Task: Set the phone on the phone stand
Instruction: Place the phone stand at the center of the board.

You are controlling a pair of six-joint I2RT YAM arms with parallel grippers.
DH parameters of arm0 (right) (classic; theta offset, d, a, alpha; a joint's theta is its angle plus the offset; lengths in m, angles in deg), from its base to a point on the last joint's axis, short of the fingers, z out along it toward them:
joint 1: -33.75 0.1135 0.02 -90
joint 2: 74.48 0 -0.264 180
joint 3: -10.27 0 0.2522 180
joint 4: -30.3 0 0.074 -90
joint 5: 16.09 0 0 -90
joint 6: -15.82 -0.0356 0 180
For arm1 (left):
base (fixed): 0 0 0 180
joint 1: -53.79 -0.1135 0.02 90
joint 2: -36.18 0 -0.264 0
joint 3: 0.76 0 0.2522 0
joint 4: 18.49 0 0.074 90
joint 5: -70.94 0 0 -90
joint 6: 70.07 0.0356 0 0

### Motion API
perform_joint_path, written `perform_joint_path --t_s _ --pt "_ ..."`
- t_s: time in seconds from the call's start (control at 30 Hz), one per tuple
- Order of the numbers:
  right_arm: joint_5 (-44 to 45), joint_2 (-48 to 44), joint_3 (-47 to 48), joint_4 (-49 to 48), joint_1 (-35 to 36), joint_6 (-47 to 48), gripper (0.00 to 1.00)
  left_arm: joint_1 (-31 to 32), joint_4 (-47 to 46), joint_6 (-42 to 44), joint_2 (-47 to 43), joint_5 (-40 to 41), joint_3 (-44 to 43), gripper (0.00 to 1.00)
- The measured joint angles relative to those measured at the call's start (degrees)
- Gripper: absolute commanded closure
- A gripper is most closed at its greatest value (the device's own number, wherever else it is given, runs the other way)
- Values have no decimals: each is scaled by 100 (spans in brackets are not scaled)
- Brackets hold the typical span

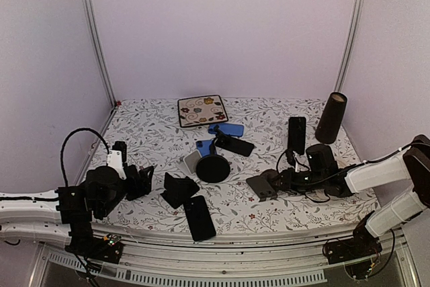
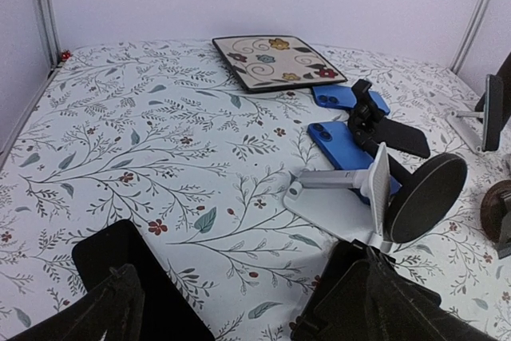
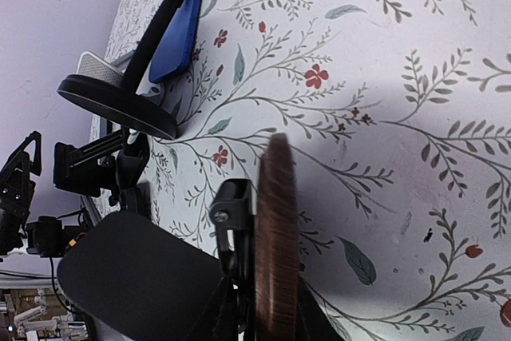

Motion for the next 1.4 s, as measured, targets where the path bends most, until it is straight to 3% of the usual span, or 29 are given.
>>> perform_joint_path --t_s 0.5,0.97,1.2,1.4 --pt "540 -396 -44 649 -114 234 57 0 -4 9 85 -2 0 3" --pt "1456 -1086 118 1858 -114 542 52 0 -4 9 70 -2 0 3" --pt "1705 -1707 173 2284 -105 553 40 0 -7 9 11 -2 0 3" --pt "2256 -2240 402 2765 387 404 36 0 -4 7 7 -2 0 3"
